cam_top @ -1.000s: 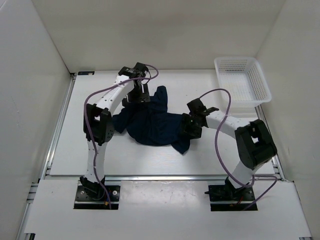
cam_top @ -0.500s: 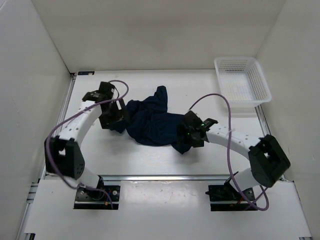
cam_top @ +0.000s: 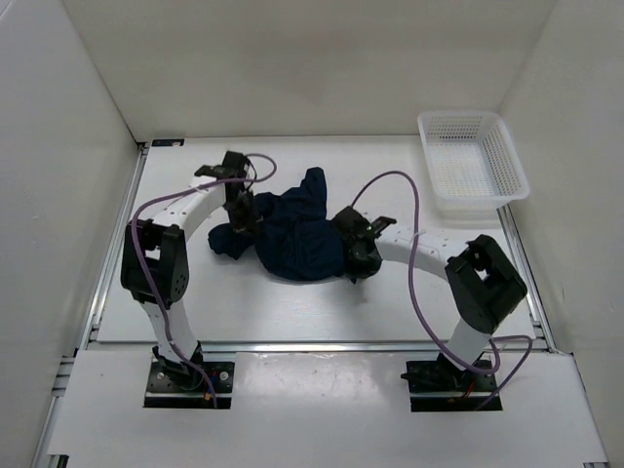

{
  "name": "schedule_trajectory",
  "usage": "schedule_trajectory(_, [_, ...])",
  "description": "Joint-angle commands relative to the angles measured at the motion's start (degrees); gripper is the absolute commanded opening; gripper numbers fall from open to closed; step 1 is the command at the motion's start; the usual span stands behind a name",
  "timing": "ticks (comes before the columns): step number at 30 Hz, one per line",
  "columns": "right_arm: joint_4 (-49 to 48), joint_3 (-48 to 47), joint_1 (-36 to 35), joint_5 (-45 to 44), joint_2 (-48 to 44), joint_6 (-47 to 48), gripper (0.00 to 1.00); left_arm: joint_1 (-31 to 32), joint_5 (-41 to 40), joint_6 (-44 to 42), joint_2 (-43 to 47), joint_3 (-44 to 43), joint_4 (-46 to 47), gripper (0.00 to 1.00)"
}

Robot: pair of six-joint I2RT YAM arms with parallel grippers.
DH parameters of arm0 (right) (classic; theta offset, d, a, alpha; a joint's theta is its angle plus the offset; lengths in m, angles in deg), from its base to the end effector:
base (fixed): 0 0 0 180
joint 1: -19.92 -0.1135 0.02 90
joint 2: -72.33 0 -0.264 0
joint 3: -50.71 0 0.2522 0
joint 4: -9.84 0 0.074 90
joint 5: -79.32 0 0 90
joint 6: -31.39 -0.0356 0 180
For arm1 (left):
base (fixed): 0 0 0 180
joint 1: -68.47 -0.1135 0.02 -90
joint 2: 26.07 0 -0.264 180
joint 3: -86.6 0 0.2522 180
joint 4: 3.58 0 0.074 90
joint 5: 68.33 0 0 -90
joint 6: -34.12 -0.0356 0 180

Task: Fold and stack the shorts
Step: Flatten the shorts out

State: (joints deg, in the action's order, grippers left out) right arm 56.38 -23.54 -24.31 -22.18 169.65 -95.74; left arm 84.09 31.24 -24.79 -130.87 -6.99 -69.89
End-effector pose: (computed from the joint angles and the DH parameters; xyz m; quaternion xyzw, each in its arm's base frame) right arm 0.2368 0.2206 0.1745 -0.0429 0.9785 0.0400 0.1978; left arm 0.3436 -0.1022 0.2132 -0.1243 0.9828 -0.1191 0.0666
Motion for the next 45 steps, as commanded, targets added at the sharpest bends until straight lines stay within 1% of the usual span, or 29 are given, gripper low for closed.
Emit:
schedule_trajectory(1, [3.34, -11.18, 4.14, -6.68, -1.60, 3.54, 0.00, -0.50, -3.75, -0.68, 1.70, -12.42, -3.06, 0.10])
schedule_trajectory(2, [4.74, -13.93, 6.41, -7.47, -2.65, 4.68, 0.00, -1.02, -3.76, -0.68, 1.70, -19.94, -6.12, 0.10])
schedule_trajectory(4, [6.15, -19.29, 8.88, -8.00, -3.44, 6.96, 0.00, -1.03, -4.38, -1.38, 0.47, -28.14, -9.04, 0.10])
schedule_trajectory(5, [6.77, -24.36, 11.24, -8.00, -4.32, 7.50, 0.00, -1.03, -4.38, -1.38, -1.27, -36.71, -12.80, 0.10])
schedule_trajectory(9, [9.49, -30.74, 14.51, -8.00, -8.89, 8.21, 0.00, 1.16, -4.99, -2.87, -3.14, -50.66, -20.64, 0.10])
schedule_trajectory(11, [9.50, -29.35, 15.05, -9.05, -13.54, 8.74, 0.00, 3.53, -4.21, -3.58, -1.30, -49.21, -20.66, 0.10])
schedule_trajectory(14, [10.03, -21.10, 17.06, -12.21, -20.57, 7.94, 0.00, 7.22, -3.67, -3.58, 5.11, -37.36, -18.83, 0.10])
schedule_trajectory(15, [10.03, -17.77, 17.68, -13.27, -22.42, 7.07, 0.00, 10.54, -2.72, -3.06, 8.43, -27.93, -16.72, 0.10])
schedule_trajectory(17, [7.75, -7.13, 20.05, -15.38, -27.17, 5.23, 0.00, 13.29, 2.55, -2.35, 9.52, -19.09, -10.21, 0.54])
schedule_trajectory(18, [7.74, -4.31, 21.10, -15.39, -28.66, 5.22, 0.19, 14.95, 3.96, -1.83, 8.82, -13.13, -8.89, 0.71])
schedule_trajectory(19, [7.74, -2.11, 23.11, -15.39, -29.28, 4.61, 0.30, 15.49, 4.76, -1.82, 7.69, -11.42, -8.88, 0.82])
schedule_trajectory(21, [7.74, 2.29, 25.67, -13.90, -30.68, 3.38, 0.48, 16.19, 2.05, -1.82, 5.75, -10.61, -10.36, 0.82])
schedule_trajectory(22, [8.27, 3.26, 26.20, -12.94, -31.31, 3.37, 0.48, 16.20, 0.47, -1.82, 5.74, -10.08, -10.90, 0.82])
schedule_trajectory(23, [8.27, 4.06, 26.21, -11.53, -31.92, 2.76, 0.48, 16.20, -2.68, -1.21, 6.26, -10.08, -10.90, 0.82])
schedule_trajectory(25, [8.27, 5.21, 26.83, -10.38, -33.77, 2.76, 0.47, 16.20, -6.12, -0.69, 8.97, -10.69, -11.52, 0.61])
schedule_trajectory(26, [8.27, 5.81, 26.83, -9.77, -33.77, 2.76, 0.44, 16.20, -9.09, 0.10, 9.86, -10.69, -12.13, 0.45])
schedule_trajectory(27, [8.27, 5.82, 26.83, -9.15, -34.47, 2.15, 0.40, 15.50, -10.34, 0.63, 10.83, -9.91, -12.13, 0.17])
schedule_trajectory(28, [8.27, 6.34, 26.83, -7.49, -34.48, 2.14, 0.31, 14.10, -11.14, 1.25, 12.40, -7.99, -12.65, 0.10])
schedule_trajectory(31, [8.80, 8.27, 27.35, -4.33, -35.88, 0.92, 0.17, 10.68, -13.17, 4.67, 16.62, -2.98, -11.35, 0.10])
schedule_trajectory(33, [8.80, 10.73, 28.05, -0.65, -36.59, 0.39, 0.14, 8.39, -8.20, 6.26, 19.09, 4.57, -5.06, 0.10])
schedule_trajectory(34, [8.80, 11.70, 28.06, 0.68, -37.46, 0.39, 0.14, 5.25, -5.37, 6.26, 19.88, 7.21, -2.40, 0.14])
schedule_trajectory(35, [8.19, 12.75, 28.66, 2.00, -38.33, -0.31, 0.14, 3.91, -2.82, 6.87, 19.89, 11.41, 0.06, 0.32])
schedule_trajectory(36, [8.18, 14.59, 29.54, 3.41, -38.34, -0.32, 0.17, 2.94, 0.95, 6.88, 19.28, 12.85, 4.26, 0.40])
schedule_trajectory(37, [8.18, 15.48, 30.07, 6.03, -39.04, -0.32, 0.19, 2.93, 2.03, 6.88, 18.14, 13.47, 5.52, 0.44])
schedule_trajectory(39, [7.66, 16.98, 31.83, 8.68, -39.75, -0.32, 0.24, 2.93, 3.44, 5.47, 13.32, 12.16, 6.76, 0.65])
schedule_trajectory(40, [6.96, 18.29, 32.53, 10.00, -40.36, -0.32, 0.27, 3.80, 3.45, 4.60, 11.65, 11.29, 7.46, 0.71])
schedule_trajectory(43, [5.64, 20.32, 35.34, 16.41, -40.89, -0.32, 0.43, 4.42, 4.06, 3.19, 5.58, 7.68, 8.60, 0.78])
schedule_trajectory(44, [5.63, 21.80, 37.00, 17.82, -40.89, -0.84, 0.53, 4.42, 4.06, 3.19, 4.17, 6.72, 8.61, 0.78])
schedule_trajectory(45, [3.98, 22.60, 37.89, 19.40, -40.89, -0.84, 0.58, 4.42, 4.06, 2.66, 1.37, 4.62, 9.13, 0.78])
